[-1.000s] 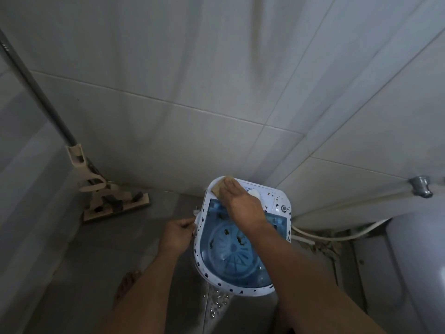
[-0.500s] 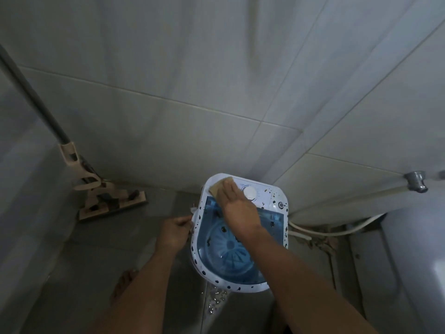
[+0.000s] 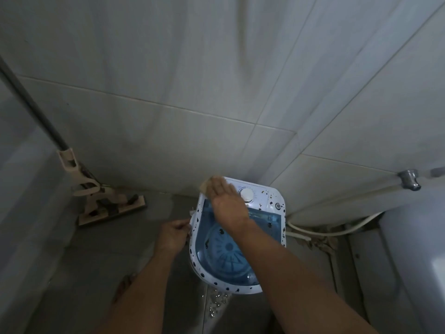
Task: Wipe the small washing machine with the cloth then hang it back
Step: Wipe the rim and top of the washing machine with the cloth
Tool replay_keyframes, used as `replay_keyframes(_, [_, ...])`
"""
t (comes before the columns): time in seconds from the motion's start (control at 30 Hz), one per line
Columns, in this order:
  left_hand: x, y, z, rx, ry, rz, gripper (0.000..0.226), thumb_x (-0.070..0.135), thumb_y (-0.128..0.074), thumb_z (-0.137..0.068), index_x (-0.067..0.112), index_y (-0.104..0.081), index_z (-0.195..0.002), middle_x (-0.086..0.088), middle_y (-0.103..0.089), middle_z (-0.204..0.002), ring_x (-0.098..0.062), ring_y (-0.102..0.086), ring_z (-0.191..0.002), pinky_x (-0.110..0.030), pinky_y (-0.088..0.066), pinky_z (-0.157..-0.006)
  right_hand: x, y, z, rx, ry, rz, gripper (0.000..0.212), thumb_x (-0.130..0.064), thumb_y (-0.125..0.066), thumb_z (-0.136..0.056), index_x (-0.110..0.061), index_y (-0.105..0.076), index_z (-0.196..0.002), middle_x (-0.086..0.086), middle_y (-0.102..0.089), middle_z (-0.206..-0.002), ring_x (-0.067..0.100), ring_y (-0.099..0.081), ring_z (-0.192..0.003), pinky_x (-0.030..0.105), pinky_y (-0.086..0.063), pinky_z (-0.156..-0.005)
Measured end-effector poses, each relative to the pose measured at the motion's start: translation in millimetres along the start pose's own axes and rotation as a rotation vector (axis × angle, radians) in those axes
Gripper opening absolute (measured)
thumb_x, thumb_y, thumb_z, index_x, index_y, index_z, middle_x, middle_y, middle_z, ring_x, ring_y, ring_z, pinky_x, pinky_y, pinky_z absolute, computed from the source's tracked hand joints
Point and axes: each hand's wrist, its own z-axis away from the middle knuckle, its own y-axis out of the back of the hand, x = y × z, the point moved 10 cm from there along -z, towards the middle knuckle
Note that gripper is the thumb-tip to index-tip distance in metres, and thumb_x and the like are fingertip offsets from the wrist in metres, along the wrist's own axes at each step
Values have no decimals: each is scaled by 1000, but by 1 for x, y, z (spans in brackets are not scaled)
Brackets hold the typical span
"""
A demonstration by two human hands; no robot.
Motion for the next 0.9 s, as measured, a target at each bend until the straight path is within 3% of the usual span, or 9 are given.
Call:
replay_keyframes(0.17, [3,0,4,-2,16,13,20,4,-61,-93,19,-75,-94,-8,-76,-83,-38,-71,-89,-52,-57,-86,31,16,-5,8,-195,-3,83,2,-54,-93,-3,-7,-160,20,-5,-169,35,-4,-157,51,-2,-127])
replay_keyframes(0.37, [4,1,5,4,23,4,18,5,-63,-92,13,-76,-101,-6,-76,-77,-34,-71,-83,-50,-59,-83,5,-14,42,-37,-116,26,81,-5,-47,-99,-6,5,-160,21,16,-167,37,17,-155,53,3,-127])
replay_keyframes(0.47, [7,0,9,4,20,2,19,5,-61,-93,11,-74,-105,-5,-75,-80,-37,-72,-89,-47,-59,-83,7,-12,37,-26,-114,35,81,-3,-49,-96,-5,0,-161,20,11,-168,36,13,-156,54,4,-126])
replay_keyframes(0.57, [10,-1,11,4,7,-9,21,5,-60,-94,8,-73,-109,-9,-75,-84,-33,-71,-83,-45,-59,-81,9,-4,17,-30,-138,10,77,0,-45,-96,-4,-5,-161,19,5,-169,36,8,-157,53,3,-127])
replay_keyframes(0.7, [14,-1,16,-6,2,-24,19,5,-59,-94,8,-73,-107,-12,-75,-90,-31,-71,-85,-39,-59,-76,11,2,-5,-53,-137,-30,81,-7,-51,-93,-8,-8,-162,15,4,-170,34,4,-157,53,-3,-127])
replay_keyframes(0.9, [15,0,18,3,10,-2,18,4,-59,-94,6,-73,-105,-16,-75,-92,-36,-72,-91,-47,-58,-85,-7,-12,5,-59,-88,-21,75,-6,-41,-98,-7,-1,-162,15,14,-169,37,15,-155,54,-5,-126])
